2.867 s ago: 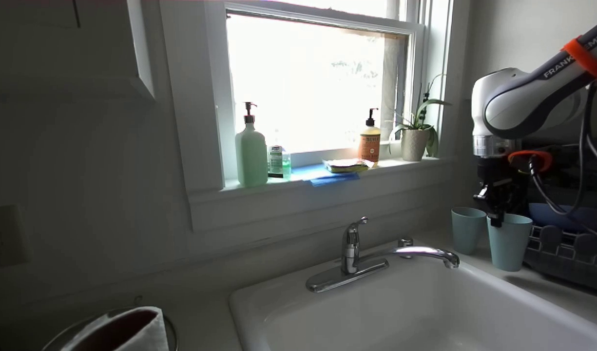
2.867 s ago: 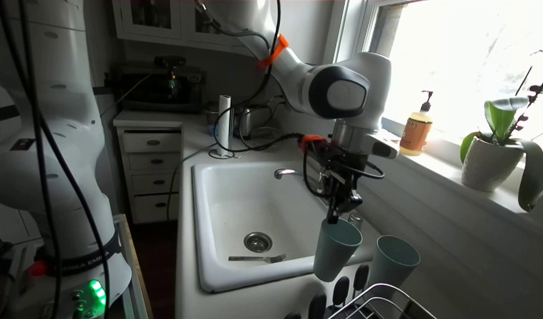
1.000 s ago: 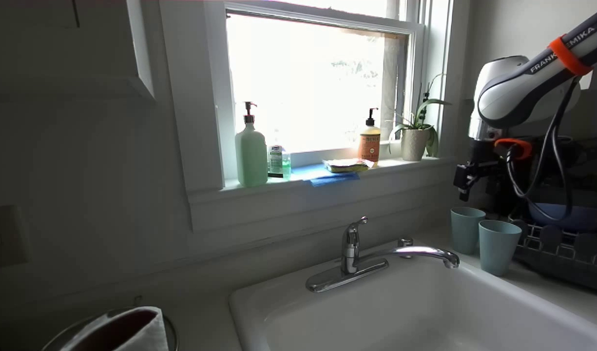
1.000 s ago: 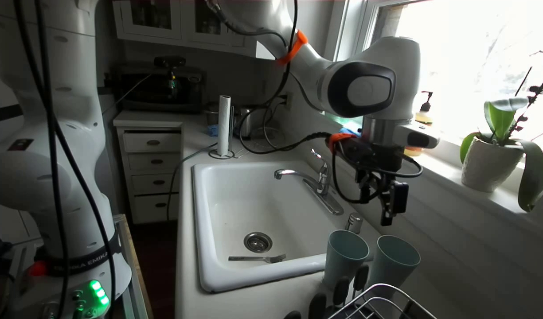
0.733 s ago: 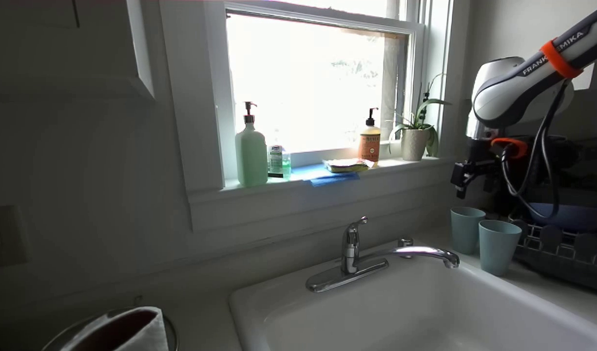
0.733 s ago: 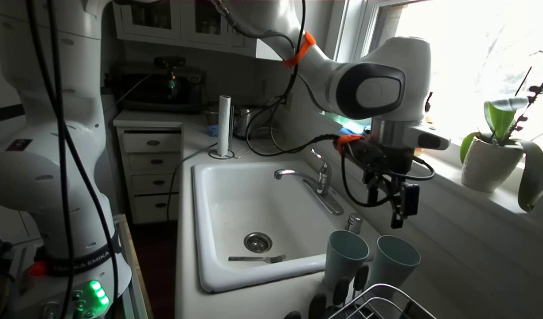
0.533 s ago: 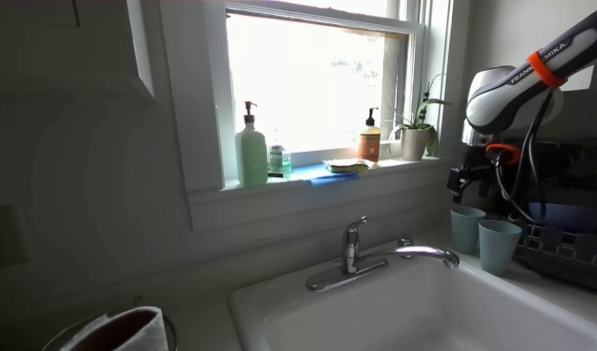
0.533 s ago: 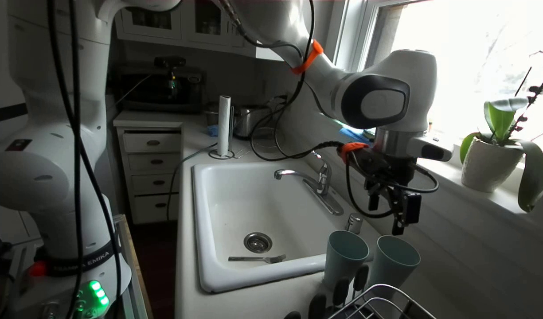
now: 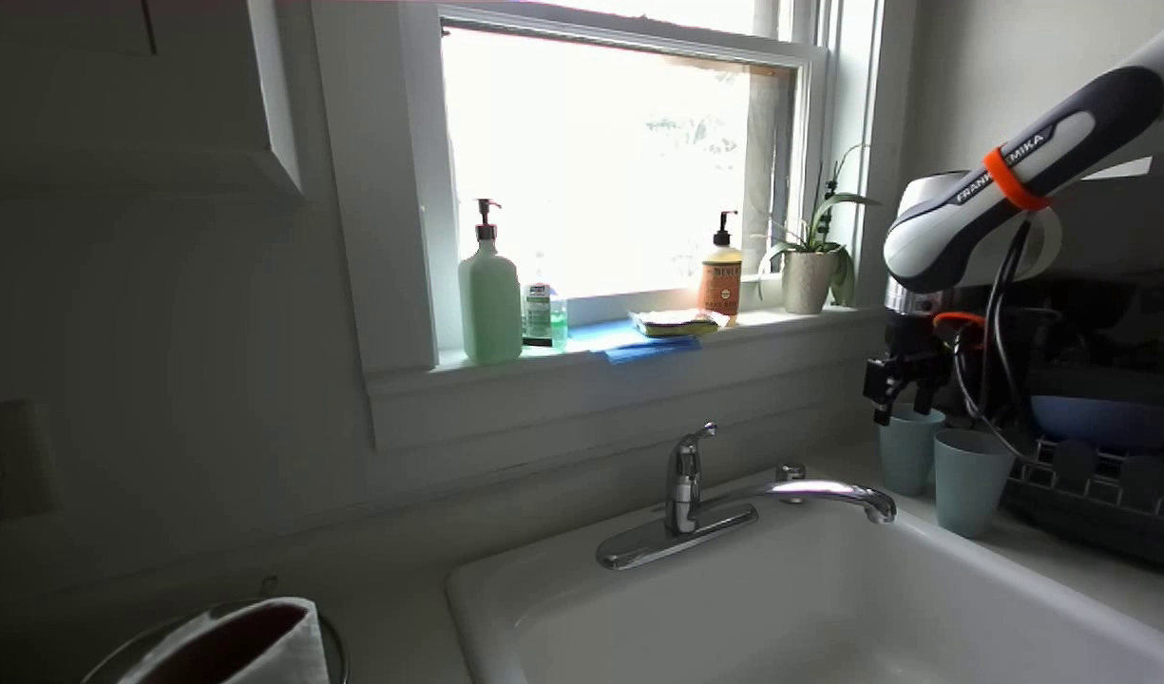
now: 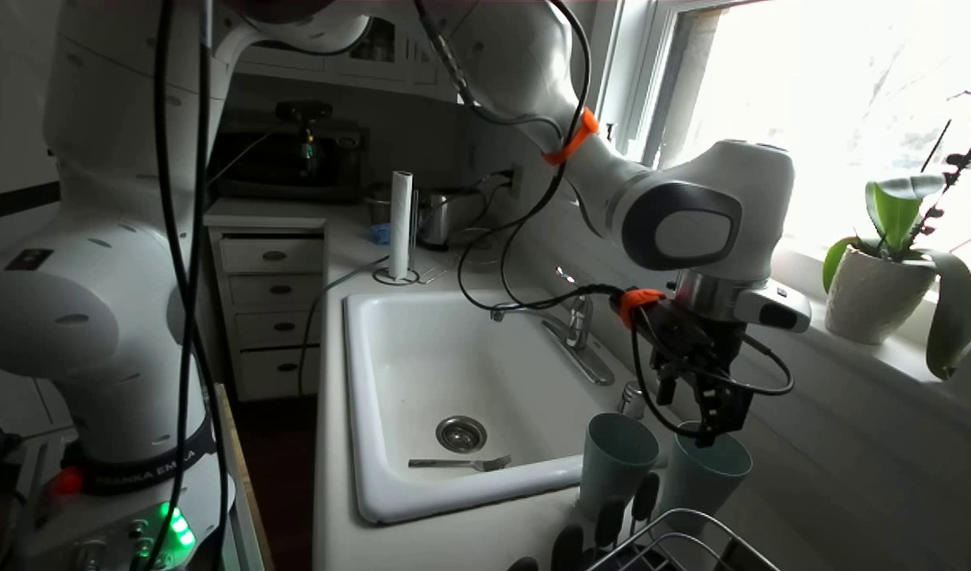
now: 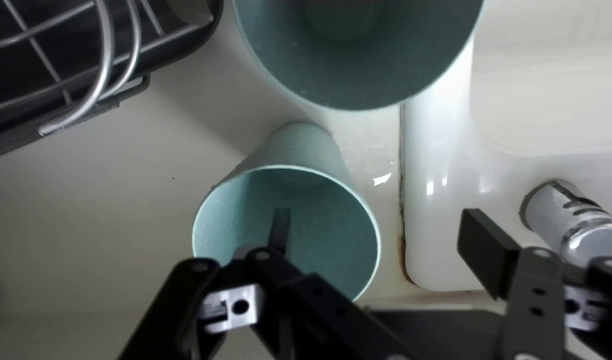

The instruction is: Rearrange the cups and move it to the left of the sink

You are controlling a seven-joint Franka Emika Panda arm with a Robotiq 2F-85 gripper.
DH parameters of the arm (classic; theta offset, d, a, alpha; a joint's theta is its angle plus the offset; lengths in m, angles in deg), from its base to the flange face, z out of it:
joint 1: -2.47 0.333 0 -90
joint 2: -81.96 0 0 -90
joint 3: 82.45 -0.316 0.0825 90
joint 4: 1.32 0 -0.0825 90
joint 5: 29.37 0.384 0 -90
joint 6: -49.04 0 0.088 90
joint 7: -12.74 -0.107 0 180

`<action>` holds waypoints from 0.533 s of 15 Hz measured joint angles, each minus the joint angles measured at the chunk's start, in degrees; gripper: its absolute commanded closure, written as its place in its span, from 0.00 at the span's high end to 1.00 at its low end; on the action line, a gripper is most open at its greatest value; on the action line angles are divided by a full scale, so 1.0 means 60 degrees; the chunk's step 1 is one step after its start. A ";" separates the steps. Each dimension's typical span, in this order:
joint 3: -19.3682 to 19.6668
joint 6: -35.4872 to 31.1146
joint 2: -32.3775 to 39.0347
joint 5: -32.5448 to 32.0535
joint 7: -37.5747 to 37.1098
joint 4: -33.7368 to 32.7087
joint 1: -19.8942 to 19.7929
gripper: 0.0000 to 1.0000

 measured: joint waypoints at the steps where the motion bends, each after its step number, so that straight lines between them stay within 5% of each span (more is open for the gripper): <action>1: -0.0011 0.0000 0.0092 0.0000 0.0072 -0.0053 -0.0022 0.48; 8: -0.0034 -0.0001 0.0401 -0.0002 0.0373 -0.0347 -0.0076 0.00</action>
